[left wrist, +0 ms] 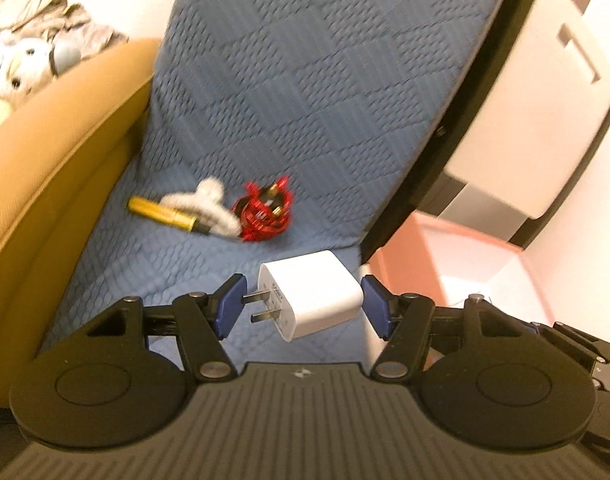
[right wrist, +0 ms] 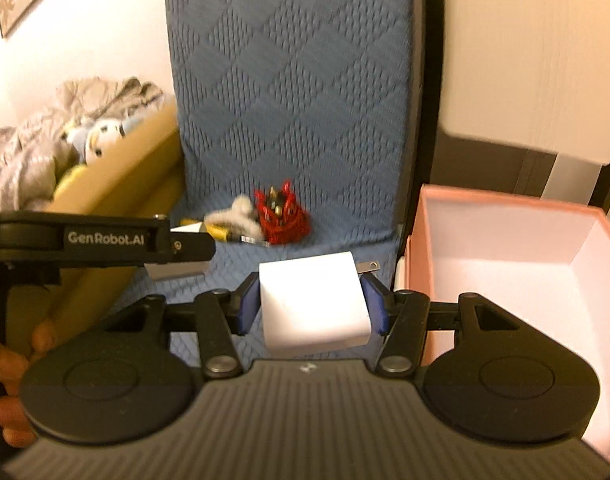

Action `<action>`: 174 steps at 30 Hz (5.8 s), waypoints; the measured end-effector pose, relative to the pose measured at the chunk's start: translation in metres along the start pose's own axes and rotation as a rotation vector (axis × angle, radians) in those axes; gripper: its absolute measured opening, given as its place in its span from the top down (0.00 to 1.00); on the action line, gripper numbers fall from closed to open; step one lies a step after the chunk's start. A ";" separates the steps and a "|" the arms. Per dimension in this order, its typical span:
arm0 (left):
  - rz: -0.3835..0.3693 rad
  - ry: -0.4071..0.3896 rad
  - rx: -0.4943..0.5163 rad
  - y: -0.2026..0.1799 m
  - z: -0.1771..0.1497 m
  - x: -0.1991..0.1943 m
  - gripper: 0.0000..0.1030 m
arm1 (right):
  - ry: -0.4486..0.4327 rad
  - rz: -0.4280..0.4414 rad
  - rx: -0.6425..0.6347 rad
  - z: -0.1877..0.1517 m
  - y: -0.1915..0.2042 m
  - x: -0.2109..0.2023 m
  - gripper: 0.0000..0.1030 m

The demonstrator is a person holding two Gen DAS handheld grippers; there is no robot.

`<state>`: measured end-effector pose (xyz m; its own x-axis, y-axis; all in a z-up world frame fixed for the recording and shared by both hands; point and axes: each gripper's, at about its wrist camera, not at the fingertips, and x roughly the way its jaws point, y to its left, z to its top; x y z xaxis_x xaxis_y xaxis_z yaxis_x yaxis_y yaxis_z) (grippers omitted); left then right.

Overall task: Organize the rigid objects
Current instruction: 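Carry the white cube charger with the right gripper into the pink box, then open the right gripper to drop the charger in the box, then move the right tool back toward the red lion figurine, then close the right gripper on the red lion figurine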

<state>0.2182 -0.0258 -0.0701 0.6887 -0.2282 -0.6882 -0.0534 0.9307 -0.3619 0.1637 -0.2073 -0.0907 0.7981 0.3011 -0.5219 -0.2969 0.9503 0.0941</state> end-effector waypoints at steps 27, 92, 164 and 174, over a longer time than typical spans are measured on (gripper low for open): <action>-0.136 -0.045 0.136 -0.198 0.011 0.001 0.34 | -0.103 -0.131 0.112 0.038 -0.141 -0.084 0.45; -0.066 -0.151 0.257 -0.175 -0.019 -0.049 0.25 | -0.133 -0.103 0.132 0.009 -0.127 -0.112 0.50; 0.059 -0.032 -0.053 0.082 -0.014 0.158 0.32 | -0.026 0.137 0.126 0.025 -0.011 0.160 0.49; 0.102 -0.029 -0.055 0.090 0.005 0.198 0.42 | 0.053 0.209 0.160 0.050 -0.007 0.226 0.43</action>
<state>0.3538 0.0145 -0.2356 0.6982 -0.1244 -0.7050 -0.1630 0.9313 -0.3258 0.3729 -0.1422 -0.1672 0.6984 0.4919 -0.5198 -0.3627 0.8694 0.3354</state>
